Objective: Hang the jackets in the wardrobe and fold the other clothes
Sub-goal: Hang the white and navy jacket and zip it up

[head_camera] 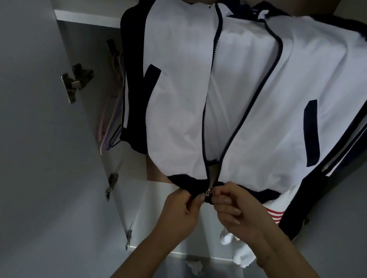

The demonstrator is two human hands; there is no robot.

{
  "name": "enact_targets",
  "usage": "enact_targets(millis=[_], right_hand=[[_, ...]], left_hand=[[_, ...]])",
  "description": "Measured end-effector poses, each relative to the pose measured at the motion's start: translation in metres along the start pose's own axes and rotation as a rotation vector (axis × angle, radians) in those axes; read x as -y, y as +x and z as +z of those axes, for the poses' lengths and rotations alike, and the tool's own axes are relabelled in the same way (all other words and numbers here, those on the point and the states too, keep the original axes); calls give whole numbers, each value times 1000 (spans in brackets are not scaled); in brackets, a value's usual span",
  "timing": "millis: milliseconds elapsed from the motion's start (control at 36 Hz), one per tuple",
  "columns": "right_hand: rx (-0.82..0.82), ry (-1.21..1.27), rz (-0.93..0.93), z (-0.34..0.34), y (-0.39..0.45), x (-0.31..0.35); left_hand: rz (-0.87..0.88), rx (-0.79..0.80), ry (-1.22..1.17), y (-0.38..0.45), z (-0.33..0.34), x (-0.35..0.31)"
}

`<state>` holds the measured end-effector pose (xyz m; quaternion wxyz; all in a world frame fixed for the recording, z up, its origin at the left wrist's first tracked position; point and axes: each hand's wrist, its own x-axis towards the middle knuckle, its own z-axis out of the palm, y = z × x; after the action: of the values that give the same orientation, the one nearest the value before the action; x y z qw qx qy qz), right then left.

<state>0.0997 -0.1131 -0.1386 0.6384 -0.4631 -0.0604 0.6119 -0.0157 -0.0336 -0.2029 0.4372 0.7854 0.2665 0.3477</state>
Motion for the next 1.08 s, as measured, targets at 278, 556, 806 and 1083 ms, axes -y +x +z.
enact_targets(millis=[278, 556, 806, 1083], right_hand=[[-131, -494, -286, -3, 1, 1], [-181, -316, -425, 2, -11, -18], [-305, -288, -697, 5, -10, -30], [-289, -466, -657, 3, -10, -15]], left_hand=[[-339, 29, -325, 4, -10, -18], [-312, 54, -362, 19, -20, -38], [-257, 54, -233, 16, -14, -42], [-279, 23, -383, 9, -10, -48]])
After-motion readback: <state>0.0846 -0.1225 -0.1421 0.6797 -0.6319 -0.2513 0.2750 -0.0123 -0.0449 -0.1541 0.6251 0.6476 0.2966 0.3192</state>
